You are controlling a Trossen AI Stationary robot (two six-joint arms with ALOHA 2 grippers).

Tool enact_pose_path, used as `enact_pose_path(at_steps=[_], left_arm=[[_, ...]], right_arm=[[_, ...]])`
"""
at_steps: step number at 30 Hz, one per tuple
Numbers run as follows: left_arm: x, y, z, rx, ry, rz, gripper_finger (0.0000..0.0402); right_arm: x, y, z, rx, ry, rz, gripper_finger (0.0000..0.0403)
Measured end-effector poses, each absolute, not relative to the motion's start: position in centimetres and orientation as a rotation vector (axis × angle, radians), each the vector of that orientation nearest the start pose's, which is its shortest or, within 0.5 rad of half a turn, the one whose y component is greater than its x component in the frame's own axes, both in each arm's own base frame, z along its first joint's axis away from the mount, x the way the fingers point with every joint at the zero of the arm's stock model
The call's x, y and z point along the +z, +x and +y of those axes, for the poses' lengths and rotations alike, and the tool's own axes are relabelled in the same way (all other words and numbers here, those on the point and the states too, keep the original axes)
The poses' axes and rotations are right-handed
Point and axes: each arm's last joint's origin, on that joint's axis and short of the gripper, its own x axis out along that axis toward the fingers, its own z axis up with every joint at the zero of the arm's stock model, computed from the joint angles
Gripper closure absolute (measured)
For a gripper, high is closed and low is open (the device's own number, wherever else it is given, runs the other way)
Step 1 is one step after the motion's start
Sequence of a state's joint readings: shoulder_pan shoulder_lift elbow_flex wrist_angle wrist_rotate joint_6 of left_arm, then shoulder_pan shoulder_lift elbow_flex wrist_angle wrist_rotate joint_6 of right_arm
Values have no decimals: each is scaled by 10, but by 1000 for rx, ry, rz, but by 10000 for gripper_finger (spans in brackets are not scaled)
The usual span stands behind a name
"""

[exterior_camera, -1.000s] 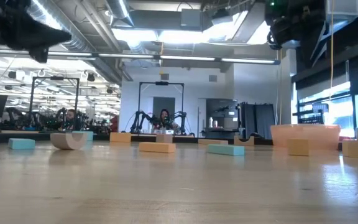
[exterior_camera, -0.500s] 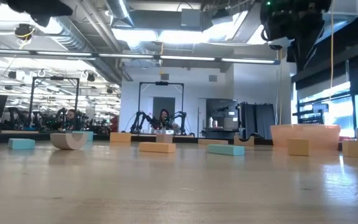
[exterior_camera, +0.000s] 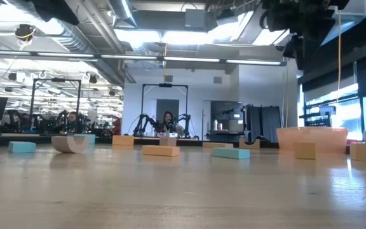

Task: Sort & place blocks by color
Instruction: Put the orange block into the orange bin

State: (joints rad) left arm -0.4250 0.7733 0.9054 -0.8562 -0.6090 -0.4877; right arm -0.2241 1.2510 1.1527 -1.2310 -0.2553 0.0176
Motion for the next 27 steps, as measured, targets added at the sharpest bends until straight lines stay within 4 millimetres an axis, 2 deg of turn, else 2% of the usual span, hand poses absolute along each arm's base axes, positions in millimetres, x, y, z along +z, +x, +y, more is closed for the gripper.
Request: enact_pose_path(at_steps=[4, 8, 14, 20, 27], left_arm=[[322, 132, -38, 297, -126, 584, 401], [323, 132, -35, 292, -112, 591, 401], [323, 131, -32, 297, -95, 589, 401], [323, 131, -32, 296, -93, 589, 401], [323, 131, -32, 296, -93, 589, 401]], right_arm=[[272, 211, -30, -34, 413, 1294, 251], [252, 219, -27, -122, 428, 1224, 251], [235, 218, -25, -161, 425, 1219, 251], [217, 216, -16, -92, 357, 1236, 251], [203, 214, -14, -117, 438, 1220, 251]])
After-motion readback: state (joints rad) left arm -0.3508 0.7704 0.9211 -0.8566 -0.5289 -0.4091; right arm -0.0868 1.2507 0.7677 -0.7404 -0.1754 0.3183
